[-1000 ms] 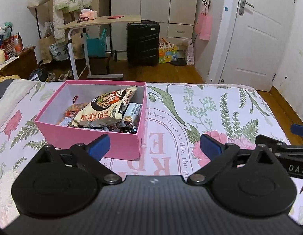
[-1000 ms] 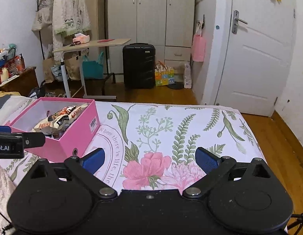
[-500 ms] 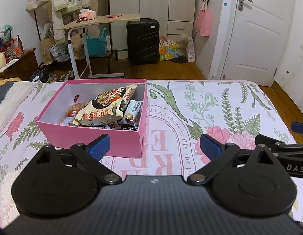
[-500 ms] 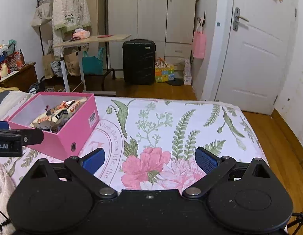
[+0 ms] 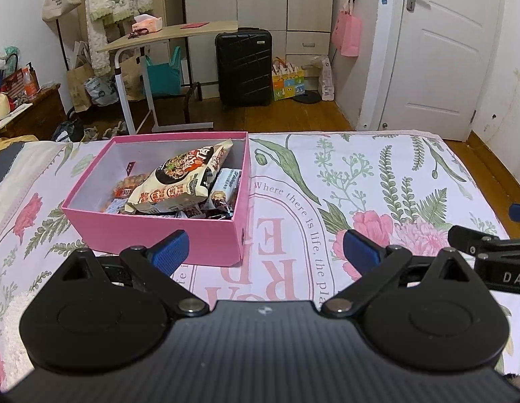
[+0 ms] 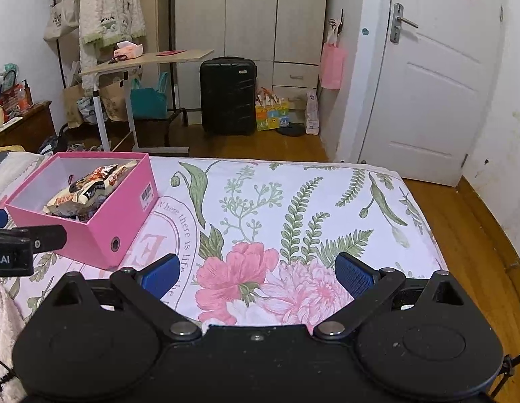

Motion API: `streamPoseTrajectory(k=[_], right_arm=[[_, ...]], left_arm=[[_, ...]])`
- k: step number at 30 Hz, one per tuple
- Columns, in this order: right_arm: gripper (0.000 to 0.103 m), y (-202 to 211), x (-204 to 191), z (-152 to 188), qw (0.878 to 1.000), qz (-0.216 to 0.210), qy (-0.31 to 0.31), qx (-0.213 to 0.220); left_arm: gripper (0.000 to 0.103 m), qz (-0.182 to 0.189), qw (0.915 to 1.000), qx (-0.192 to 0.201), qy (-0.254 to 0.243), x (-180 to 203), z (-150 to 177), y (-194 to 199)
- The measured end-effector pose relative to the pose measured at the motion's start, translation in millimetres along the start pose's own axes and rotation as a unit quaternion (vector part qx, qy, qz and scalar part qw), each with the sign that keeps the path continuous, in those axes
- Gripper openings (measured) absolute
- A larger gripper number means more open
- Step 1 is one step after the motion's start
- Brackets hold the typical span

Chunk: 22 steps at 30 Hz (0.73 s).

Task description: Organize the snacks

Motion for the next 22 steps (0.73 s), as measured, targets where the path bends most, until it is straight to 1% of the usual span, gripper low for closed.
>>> streamPoseTrajectory(k=[7,11,22], right_arm=[[0.100,-2.1,0.5,-0.8,1.000,0.000,0.000,-0.001],[0.100,-3.2,1.1,-1.9,1.000,0.000,0.000,-0.003],[0.100,-4.2,1.5,-0.8,1.000,0.003,-0.001,-0.003]], left_arm=[[0.100,-0.004,1.0000,-0.001,0.000,0.6,1.2,0.4],[0.100,-0.002,0.9999,0.000,0.012,0.0,1.4,0.2],[0.100,-0.007,1.0000,-0.002,0.007,0.6,4.0,-1.2]])
Point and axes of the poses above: each gripper's, at about its wrist camera, not at the fingertips, and y roughly against the way its jaws point, x to its right, z to its underside, the point moved 3 cm from there along -y, roughly the way its jaws point, and after that the axes turned 8 degrees about -x, right-handed, at the moved point
